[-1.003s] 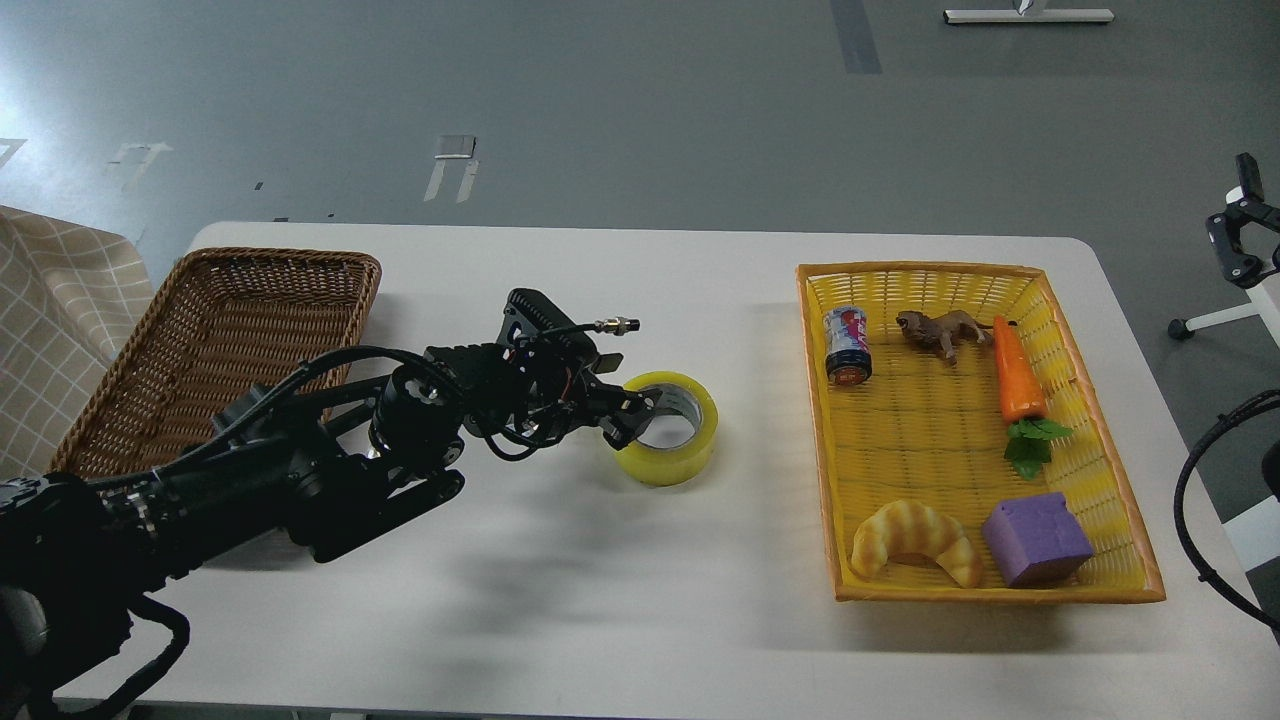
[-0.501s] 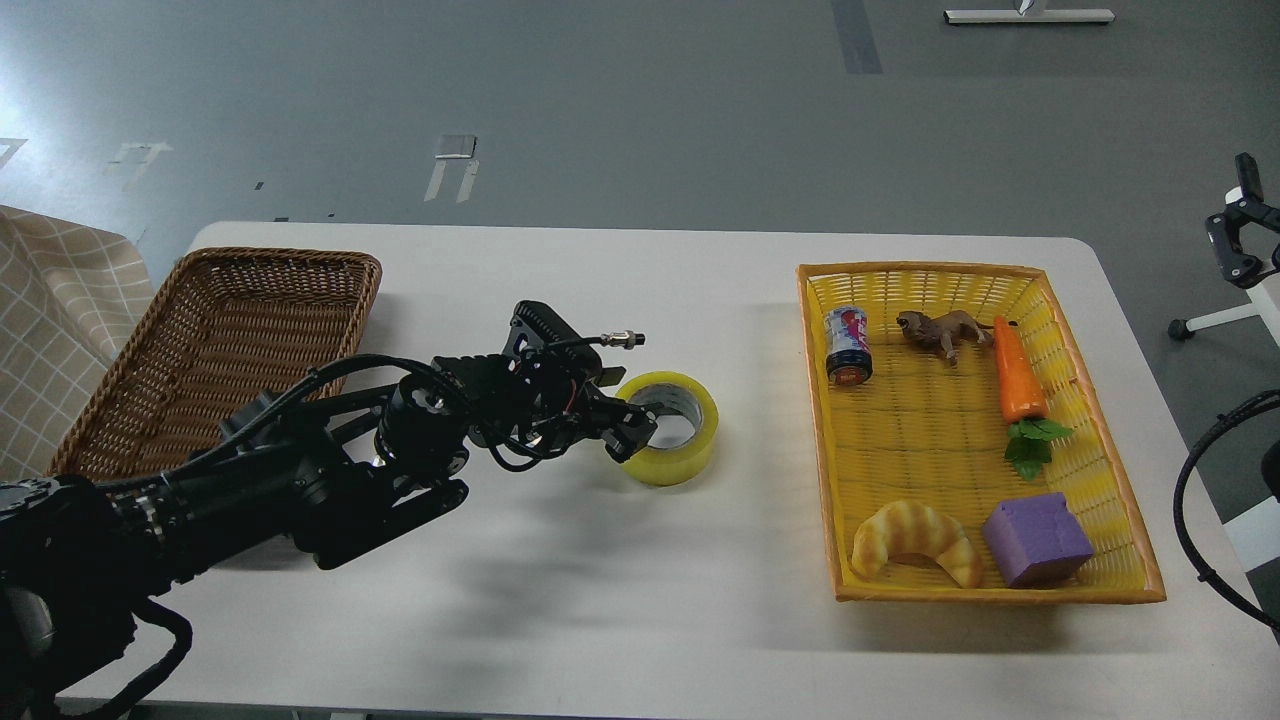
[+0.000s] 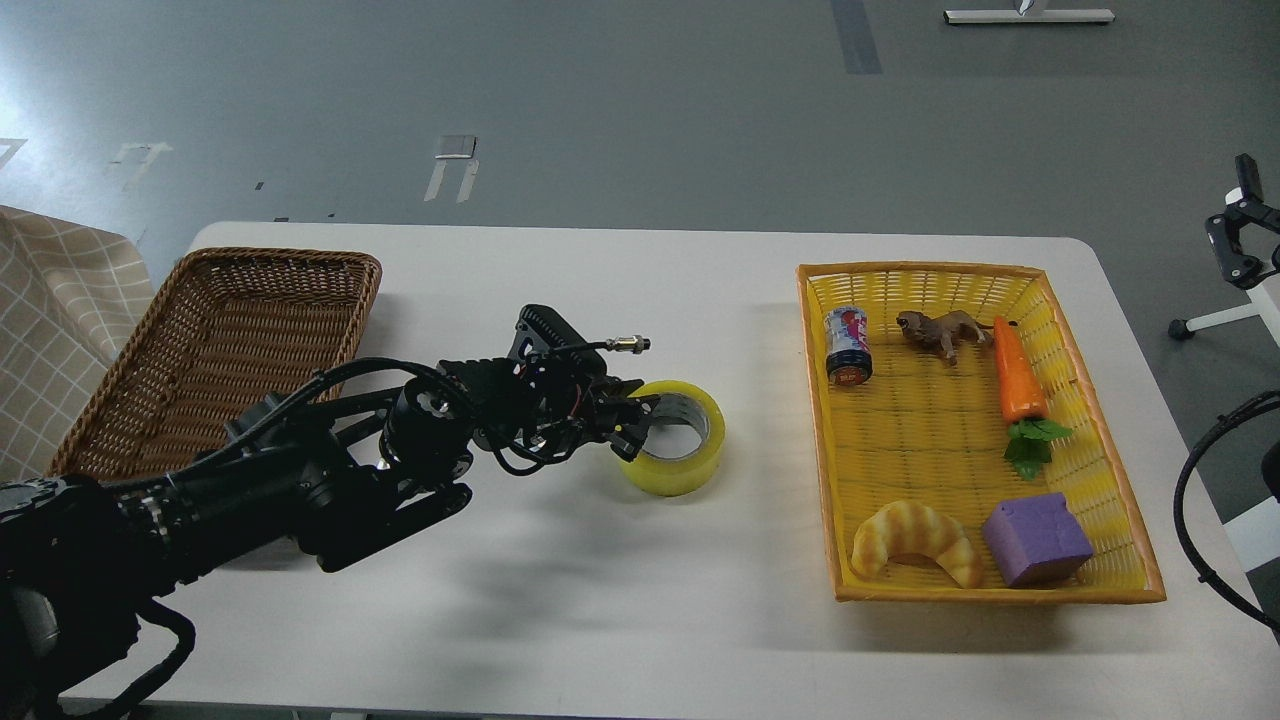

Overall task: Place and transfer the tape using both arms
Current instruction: 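Grasp the tape roll with the left gripper, then lift the tape roll and move it over the wicker basket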

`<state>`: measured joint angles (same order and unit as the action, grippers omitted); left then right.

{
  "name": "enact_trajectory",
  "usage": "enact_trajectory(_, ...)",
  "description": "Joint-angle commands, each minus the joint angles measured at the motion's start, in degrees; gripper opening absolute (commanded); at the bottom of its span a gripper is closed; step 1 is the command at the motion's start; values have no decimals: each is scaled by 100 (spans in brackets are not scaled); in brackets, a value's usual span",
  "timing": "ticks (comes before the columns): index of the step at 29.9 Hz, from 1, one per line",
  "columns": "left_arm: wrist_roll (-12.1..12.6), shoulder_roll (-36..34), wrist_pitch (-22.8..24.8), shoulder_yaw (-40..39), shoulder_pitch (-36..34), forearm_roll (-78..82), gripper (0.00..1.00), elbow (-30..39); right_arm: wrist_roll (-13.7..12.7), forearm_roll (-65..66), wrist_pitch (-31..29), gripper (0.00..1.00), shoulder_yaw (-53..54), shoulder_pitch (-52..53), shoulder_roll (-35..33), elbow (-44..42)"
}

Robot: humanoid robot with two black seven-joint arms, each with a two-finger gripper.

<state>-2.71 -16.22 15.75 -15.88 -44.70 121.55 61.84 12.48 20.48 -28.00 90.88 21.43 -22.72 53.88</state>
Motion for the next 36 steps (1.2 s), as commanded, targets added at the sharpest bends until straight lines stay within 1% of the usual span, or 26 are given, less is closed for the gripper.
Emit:
enact_trajectory(1, -11, 5, -2, 76, -3, -9, 0, -93, 0, 0, 0, 100, 0, -8, 13, 0)
enact_trajectory(6, -11, -4, -2, 67, -56, -9, 0, -102, 0, 0, 0, 100, 0, -8, 31, 0)
enact_trajectory(9, -19, -153, -10, -12, -144, -44, 0, 38, 0, 0, 0, 100, 9, 1, 31, 0)
enact_trajectory(15, -81, -837, -19, -30, -846, -684, 0, 644, 0, 0, 0, 100, 9, -8, 39, 8)
enact_trajectory(16, -81, -1013, -28, -21, -1021, -842, 0, 697, 0, 0, 0, 100, 9, -8, 40, 8)
enact_trajectory(19, -107, -1234, -37, -21, -1251, -1019, 0, 724, 0, 0, 0, 100, 9, -8, 40, 8)
enact_trajectory(20, -177, -1374, -37, -21, -1391, -1081, 0, 733, 0, 0, 0, 100, 9, -8, 40, 8)
enact_trajectory(22, -431, -1672, -37, -21, -1585, -1116, 0, 733, 0, 0, 0, 100, 9, -8, 48, 0)
enact_trajectory(24, -599, -1883, -45, -21, -1629, -1116, 0, 733, 0, 0, 0, 100, 9, -8, 48, 8)
enact_trajectory(25, -600, -1885, -46, -21, -1629, -1116, 0, 733, 0, 0, 0, 100, 9, -8, 48, 8)
enact_trajectory(30, -1029, -2630, -46, -12, -1691, -1116, 0, 724, 0, 0, 0, 100, 9, -8, 48, 0)
enact_trajectory(31, -1030, -2632, -46, -12, -1691, -1116, 0, 724, 0, 0, 0, 100, 9, -8, 48, 0)
enact_trajectory(36, -1337, -3273, -46, 32, -1674, -1099, 0, 724, 0, 0, 0, 100, 9, -8, 57, 0)
